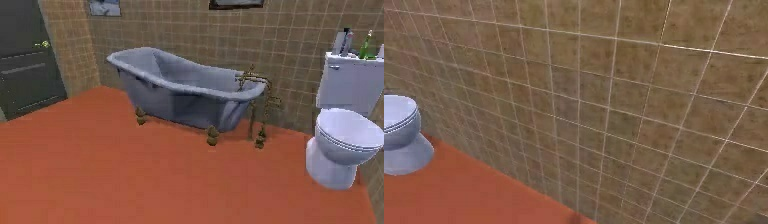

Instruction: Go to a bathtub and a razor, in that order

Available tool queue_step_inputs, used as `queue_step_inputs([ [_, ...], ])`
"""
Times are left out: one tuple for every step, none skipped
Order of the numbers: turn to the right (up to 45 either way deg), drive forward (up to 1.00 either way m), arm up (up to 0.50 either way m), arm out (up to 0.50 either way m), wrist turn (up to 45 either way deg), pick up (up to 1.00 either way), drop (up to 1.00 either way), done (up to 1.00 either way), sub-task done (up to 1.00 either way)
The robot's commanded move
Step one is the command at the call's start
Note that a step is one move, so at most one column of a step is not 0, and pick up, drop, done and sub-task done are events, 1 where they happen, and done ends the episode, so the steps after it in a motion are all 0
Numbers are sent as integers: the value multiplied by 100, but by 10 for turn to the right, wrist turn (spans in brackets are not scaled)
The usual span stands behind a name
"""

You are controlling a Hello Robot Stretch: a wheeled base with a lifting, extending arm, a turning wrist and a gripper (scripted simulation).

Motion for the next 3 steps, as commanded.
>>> queue_step_inputs([
  [270, 0, 0, 0, 0, 0, 0, 0, 0],
  [0, 100, 0, 0, 0, 0, 0, 0, 0],
  [-450, 0, 0, 0, 0, 0, 0, 0, 0],
])
